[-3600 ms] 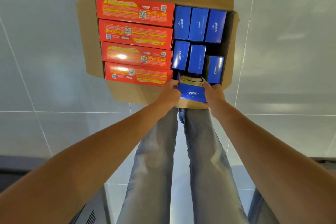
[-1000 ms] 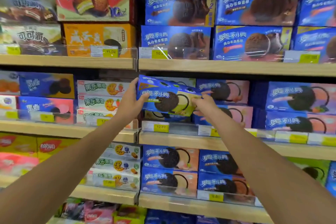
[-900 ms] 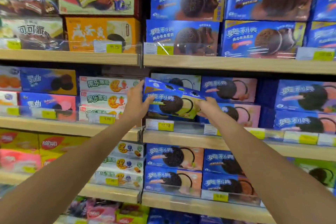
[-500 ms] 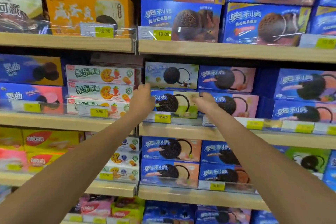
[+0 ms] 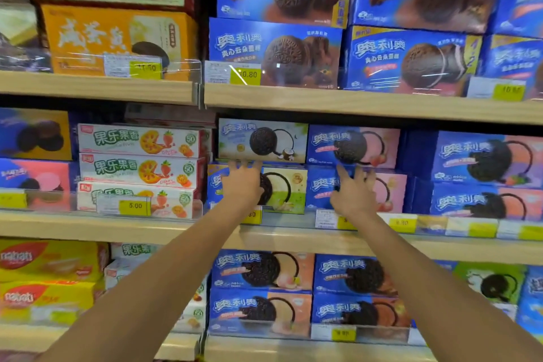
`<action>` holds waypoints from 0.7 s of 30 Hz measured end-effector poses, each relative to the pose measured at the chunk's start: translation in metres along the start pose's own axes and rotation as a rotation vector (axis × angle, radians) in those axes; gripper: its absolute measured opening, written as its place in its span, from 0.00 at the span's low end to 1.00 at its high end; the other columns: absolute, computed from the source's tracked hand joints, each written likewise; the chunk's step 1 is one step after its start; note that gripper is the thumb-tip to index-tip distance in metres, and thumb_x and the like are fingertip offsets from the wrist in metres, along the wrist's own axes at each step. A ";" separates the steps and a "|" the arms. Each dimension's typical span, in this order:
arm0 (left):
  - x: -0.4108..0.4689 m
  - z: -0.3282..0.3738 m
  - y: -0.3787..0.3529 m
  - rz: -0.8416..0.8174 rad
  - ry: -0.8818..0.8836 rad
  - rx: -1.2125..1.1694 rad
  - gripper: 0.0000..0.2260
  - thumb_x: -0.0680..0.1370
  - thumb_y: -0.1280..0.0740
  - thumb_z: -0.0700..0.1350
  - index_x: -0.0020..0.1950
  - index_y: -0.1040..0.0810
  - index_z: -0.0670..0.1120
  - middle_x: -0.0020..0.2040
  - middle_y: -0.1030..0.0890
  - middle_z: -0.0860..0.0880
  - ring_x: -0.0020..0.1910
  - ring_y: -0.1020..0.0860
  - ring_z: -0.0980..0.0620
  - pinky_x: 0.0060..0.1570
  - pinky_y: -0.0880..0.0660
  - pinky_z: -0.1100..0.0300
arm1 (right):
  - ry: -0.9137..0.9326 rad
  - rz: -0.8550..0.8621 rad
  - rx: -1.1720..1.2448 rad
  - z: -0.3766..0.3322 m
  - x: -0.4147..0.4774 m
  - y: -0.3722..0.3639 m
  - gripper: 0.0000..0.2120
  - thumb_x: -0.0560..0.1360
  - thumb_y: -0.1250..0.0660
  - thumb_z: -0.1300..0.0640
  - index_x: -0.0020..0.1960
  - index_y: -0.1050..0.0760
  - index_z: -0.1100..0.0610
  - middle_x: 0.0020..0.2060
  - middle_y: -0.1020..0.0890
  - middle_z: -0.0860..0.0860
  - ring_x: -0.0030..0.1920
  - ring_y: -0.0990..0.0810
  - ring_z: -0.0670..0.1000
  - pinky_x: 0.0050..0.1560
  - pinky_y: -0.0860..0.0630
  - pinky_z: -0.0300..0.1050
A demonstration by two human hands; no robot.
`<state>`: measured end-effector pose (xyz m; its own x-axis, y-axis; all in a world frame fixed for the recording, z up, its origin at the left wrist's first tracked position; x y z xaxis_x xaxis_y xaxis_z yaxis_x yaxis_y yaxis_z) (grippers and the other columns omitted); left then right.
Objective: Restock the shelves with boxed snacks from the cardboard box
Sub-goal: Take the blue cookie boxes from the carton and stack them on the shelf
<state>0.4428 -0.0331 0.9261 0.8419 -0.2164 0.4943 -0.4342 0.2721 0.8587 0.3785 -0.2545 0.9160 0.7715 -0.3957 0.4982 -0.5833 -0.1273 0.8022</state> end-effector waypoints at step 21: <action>0.024 -0.005 -0.019 0.019 0.040 -0.062 0.26 0.77 0.34 0.42 0.72 0.40 0.46 0.71 0.40 0.42 0.73 0.48 0.38 0.63 0.32 0.39 | 0.065 0.005 0.028 -0.001 -0.004 -0.002 0.31 0.77 0.43 0.57 0.77 0.50 0.50 0.77 0.52 0.53 0.76 0.58 0.58 0.69 0.38 0.57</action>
<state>0.4727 -0.0385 0.9207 0.8465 -0.1733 0.5034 -0.4305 0.3332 0.8388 0.3765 -0.2515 0.9128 0.7830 -0.3366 0.5231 -0.5933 -0.1516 0.7906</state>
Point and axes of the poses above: each hand's wrist, its own x-axis towards the middle knuckle, its own y-axis out of the back of the hand, z = x × y, the point moved 7 cm from there along x, towards the middle knuckle
